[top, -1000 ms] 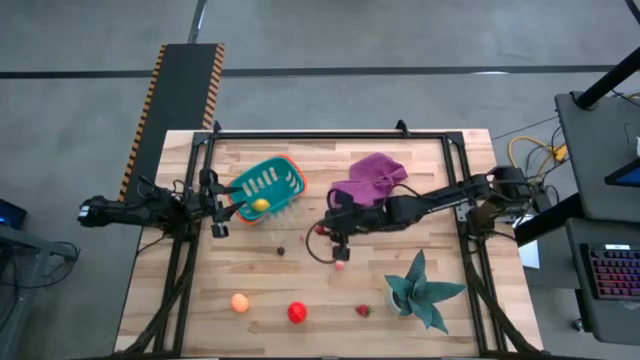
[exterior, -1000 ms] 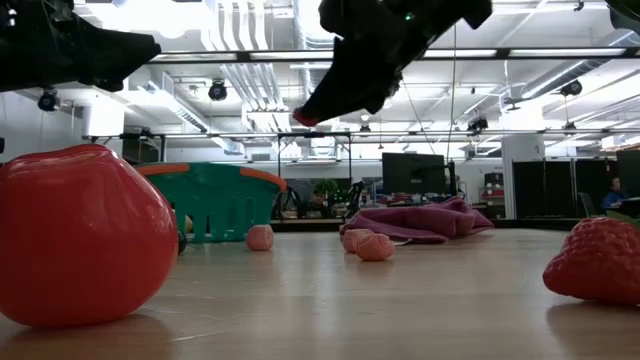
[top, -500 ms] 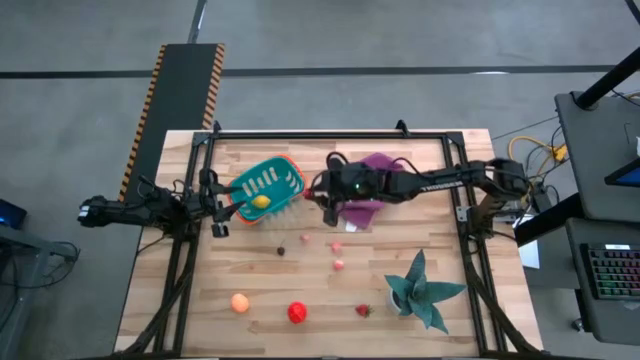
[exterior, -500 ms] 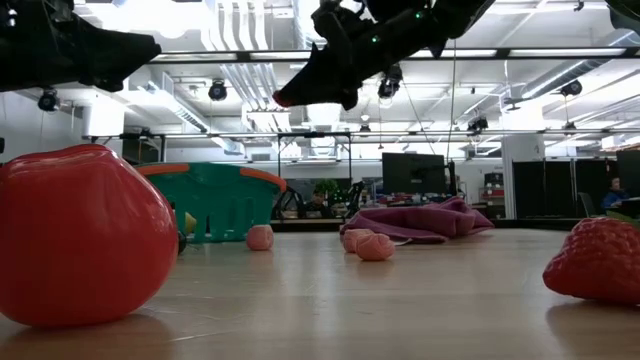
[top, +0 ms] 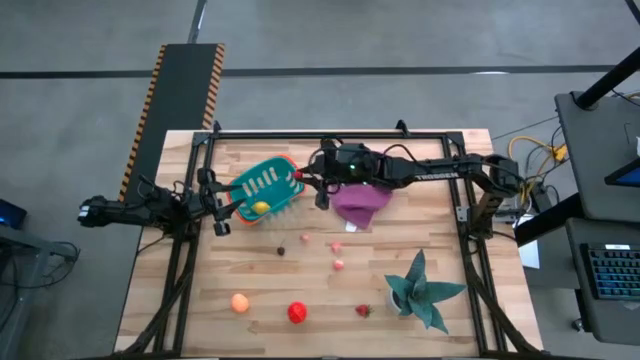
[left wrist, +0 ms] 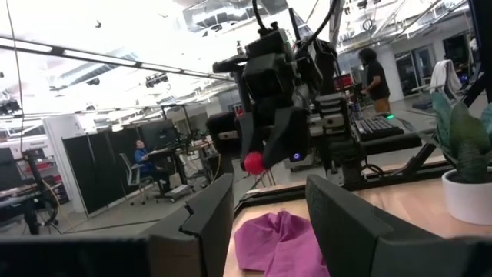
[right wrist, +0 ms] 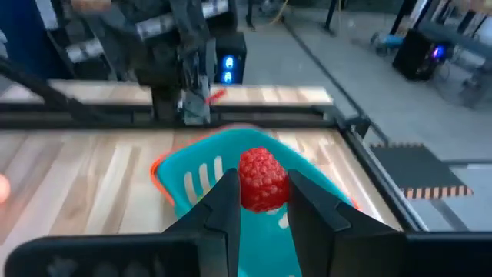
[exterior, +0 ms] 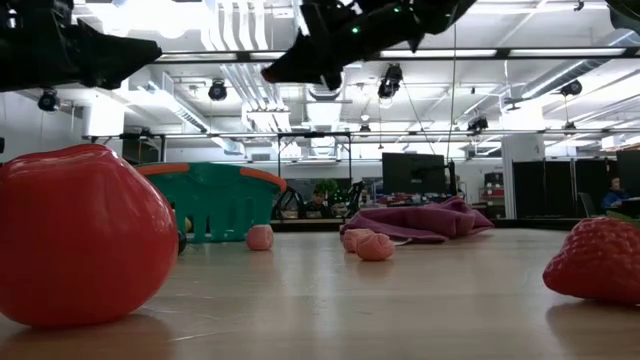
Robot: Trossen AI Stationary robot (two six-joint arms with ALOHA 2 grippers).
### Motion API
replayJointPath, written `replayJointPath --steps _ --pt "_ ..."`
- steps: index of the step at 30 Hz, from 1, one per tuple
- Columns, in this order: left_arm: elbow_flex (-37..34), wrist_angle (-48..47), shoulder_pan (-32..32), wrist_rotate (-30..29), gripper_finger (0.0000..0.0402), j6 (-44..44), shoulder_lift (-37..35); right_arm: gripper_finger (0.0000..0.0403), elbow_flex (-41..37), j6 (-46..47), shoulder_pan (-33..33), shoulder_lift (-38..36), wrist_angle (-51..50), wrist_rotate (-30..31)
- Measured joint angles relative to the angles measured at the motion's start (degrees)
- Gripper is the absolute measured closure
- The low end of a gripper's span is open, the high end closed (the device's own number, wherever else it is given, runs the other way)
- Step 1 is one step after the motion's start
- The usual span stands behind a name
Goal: Pick and placing Produce into tupperware
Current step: Put the red raspberry into the blue basket
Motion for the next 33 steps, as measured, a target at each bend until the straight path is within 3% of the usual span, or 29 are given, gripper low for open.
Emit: replayJointPath --steps 4,10,21,27,33 --pt "0.03 0.22 -0.01 -0.24 0.0251 -0.02 -0.1 0.0328 8.22 -1.32 -1.56 5.39 -6.69 -0.82" --pt "0.07 -0.06 -0.01 -1.33 0.0251 -0.1 -0.33 0.0328 21.88 -1.33 -3.79 13.92 -13.93 -6.9" --pt "0.07 -0.24 -0.01 -1.4 0.0251 -0.34 -0.34 0.0328 49.86 -5.36 -4.81 33.08 -37.07 -7.19" --pt "0.04 -1.49 0.0 -1.51 0.0251 -0.5 -0.25 0.0328 58.2 -5.63 -6.17 38.25 -41.91 -6.97" --pt "0.04 -1.47 -0.01 -1.52 0.0251 -0.5 -0.34 0.0328 59.91 -5.78 -7.33 40.93 -43.34 -6.97"
